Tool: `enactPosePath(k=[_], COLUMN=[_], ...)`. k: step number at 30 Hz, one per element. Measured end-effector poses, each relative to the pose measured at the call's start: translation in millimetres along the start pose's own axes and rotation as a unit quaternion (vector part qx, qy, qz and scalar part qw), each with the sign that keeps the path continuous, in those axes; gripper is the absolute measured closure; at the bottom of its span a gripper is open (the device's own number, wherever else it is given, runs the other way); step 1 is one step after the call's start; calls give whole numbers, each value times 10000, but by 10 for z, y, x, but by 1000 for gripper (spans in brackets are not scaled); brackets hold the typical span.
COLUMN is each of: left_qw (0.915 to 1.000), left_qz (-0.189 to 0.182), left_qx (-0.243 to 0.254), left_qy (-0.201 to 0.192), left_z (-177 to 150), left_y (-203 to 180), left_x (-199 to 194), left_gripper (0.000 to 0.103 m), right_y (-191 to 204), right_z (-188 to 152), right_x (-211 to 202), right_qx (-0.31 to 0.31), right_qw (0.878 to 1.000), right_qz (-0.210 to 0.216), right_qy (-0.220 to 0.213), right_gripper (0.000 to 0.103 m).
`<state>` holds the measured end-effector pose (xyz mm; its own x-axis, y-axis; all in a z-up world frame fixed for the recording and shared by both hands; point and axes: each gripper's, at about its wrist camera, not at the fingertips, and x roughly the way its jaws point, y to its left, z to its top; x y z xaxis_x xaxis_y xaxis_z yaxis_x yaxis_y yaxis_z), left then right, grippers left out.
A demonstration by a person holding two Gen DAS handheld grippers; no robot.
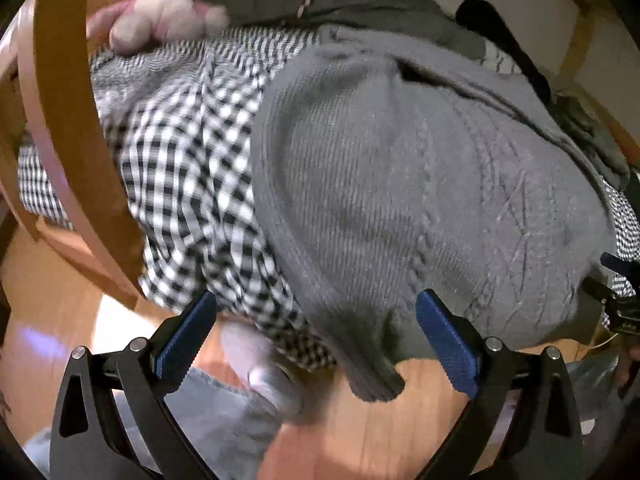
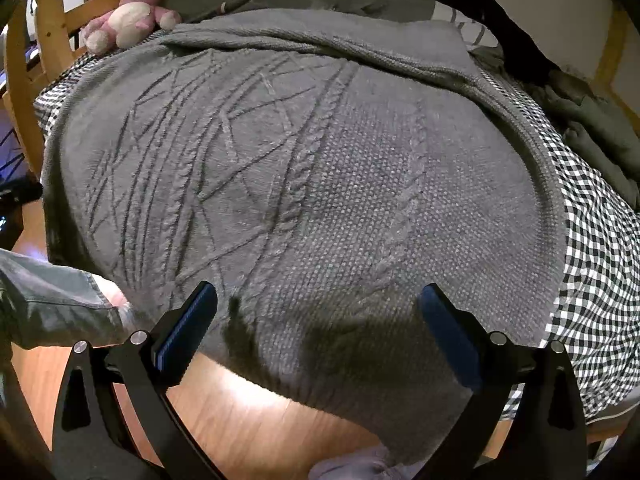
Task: Fold large clothes
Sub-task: 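Grasp the sweater hem with the left gripper while the right gripper grasps the hem beside it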
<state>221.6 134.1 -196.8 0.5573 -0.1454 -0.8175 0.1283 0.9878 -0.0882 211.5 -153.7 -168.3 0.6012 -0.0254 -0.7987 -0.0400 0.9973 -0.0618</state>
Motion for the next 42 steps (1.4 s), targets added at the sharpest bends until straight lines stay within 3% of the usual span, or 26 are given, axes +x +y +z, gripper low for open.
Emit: enactPosePath(k=[4, 12, 14, 15, 18, 21, 25, 29, 31, 32, 33, 34, 35, 37, 40, 41, 42], left_qw=[9982, 9930, 9922, 9906, 9860, 9838, 9839, 9857, 9864, 9862, 9861, 9869, 9891, 9935, 9936, 9935, 9932], left_qz=[185, -195, -298, -363, -617, -860, -1094, -1092, -1015, -966, -921, -844, -740, -470, -297, -294, -314], left_qx=[27, -297, -340, -396, -599, -696, -671, -450, -352, -313, -261, -176, -110, 51, 209, 175, 146], left_qy=[577, 1125, 1165, 1258, 1425, 1408, 1241, 1204, 1246, 1309, 1359, 1362, 1265, 1040, 1071, 1082, 1112], left_z=[-87, -168, -182, -194, -220, -198, -29, 40, 8, -17, -10, -32, -49, -79, -102, -118, -133], left_y=[-73, -177, -159, -109, 6, 68, 170, 97, 26, -11, -78, -138, -194, -301, -401, -407, -407], left_x=[188, 418, 394, 383, 376, 332, 116, 63, 95, 138, 129, 163, 168, 182, 286, 314, 337], left_gripper=[5, 8, 43, 70, 90, 94, 94, 94, 91, 87, 62, 27, 17, 15, 13, 13, 13], right_y=[-41, -257, -350, -388, -516, -647, -1069, -1649, -1753, -1744, -1708, -1638, -1534, -1382, -1297, -1308, -1319], right_z=[-44, -149, -170, -179, -210, -235, -348, -630, -759, -813, -836, -853, -856, -855, -908, -922, -913], right_x=[-48, -176, -226, -242, -299, -374, -543, -382, -204, -106, -49, 27, 117, 221, 407, 440, 467], right_qx=[41, 353, 510, 574, 803, 869, 1066, 1507, 1742, 1730, 1644, 1479, 1255, 1024, 1099, 1261, 1379], right_qw=[10000, 9994, 9987, 9983, 9967, 9961, 9942, 9852, 9760, 9736, 9739, 9748, 9747, 9720, 9625, 9553, 9492], right_qz=[-18, -28, -29, -28, -28, -36, 133, 613, 915, 1038, 1087, 1150, 1285, 1562, 1827, 2074, 2273], right_qy=[13, -12, -61, -69, -115, -115, -108, 548, 933, 1070, 1122, 1215, 1328, 1424, 1676, 1687, 1686], right_gripper=[3, 3, 3, 3, 3, 3, 3, 3, 3, 3, 3, 3, 3, 3, 4, 11, 25])
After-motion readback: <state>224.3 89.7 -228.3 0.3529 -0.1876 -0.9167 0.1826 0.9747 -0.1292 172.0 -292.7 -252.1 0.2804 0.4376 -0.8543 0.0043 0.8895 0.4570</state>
